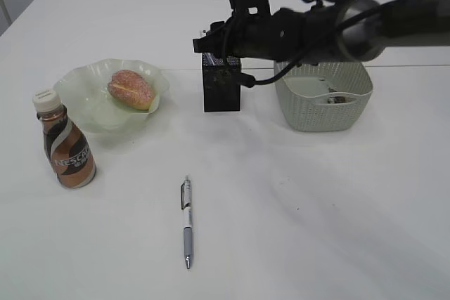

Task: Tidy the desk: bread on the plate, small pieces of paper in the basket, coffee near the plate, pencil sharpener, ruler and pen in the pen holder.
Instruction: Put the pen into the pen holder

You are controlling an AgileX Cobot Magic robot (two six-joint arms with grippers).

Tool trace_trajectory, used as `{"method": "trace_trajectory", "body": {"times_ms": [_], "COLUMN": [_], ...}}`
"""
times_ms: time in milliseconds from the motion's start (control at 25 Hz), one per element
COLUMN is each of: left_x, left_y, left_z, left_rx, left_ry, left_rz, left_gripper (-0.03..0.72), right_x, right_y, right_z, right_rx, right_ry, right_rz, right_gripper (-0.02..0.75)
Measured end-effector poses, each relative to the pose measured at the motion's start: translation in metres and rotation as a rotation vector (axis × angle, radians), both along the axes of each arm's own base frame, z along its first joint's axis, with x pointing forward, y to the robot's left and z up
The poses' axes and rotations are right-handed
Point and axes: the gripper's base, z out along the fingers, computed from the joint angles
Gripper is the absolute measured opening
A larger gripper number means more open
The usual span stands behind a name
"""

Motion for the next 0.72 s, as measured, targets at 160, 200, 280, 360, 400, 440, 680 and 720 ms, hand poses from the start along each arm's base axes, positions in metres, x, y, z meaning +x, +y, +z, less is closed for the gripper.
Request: {"method": "trace_trajectory", "body": {"times_ms": [160, 200, 280, 360, 400, 440, 680, 720], "left_x": [0.001, 0.002, 0.002, 0.003, 0.003, 0.003, 0.015, 0.018], "left_y": [-0.005, -0.006, -0.009, -0.012, -0.013, -0.014, -0.021, -0.022], "left_z": [0.002, 0.003, 0.005, 0.010, 0.013, 0.017, 0.028, 0.028], "left_rx": [-0.048, -0.064, -0.084, -0.103, -0.111, -0.122, -0.148, -0.146], "left_ry": [-0.023, -0.033, -0.057, -0.090, -0.104, -0.120, -0.105, -0.082], "left_rz": [-0.024, -0.035, -0.070, -0.101, -0.119, -0.129, -0.190, -0.201], "left_gripper": [0.390, 0.399, 0.407, 0.410, 0.410, 0.410, 0.410, 0.410], "right_x": [-0.026, -0.035, -0.053, -0.074, -0.082, -0.091, -0.136, -0.140], "right_y": [0.000, -0.001, -0.003, -0.007, -0.008, -0.010, -0.024, -0.027], "right_z": [0.038, 0.048, 0.066, 0.085, 0.091, 0.099, 0.125, 0.127], "right_rx": [-0.026, -0.038, -0.056, -0.070, -0.076, -0.086, -0.168, -0.183], "right_ry": [0.191, 0.244, 0.344, 0.446, 0.487, 0.529, 0.767, 0.794], "right_rz": [0.101, 0.131, 0.186, 0.241, 0.262, 0.287, 0.377, 0.367], "right_gripper": [0.291, 0.284, 0.267, 0.259, 0.257, 0.255, 0.249, 0.249]}}
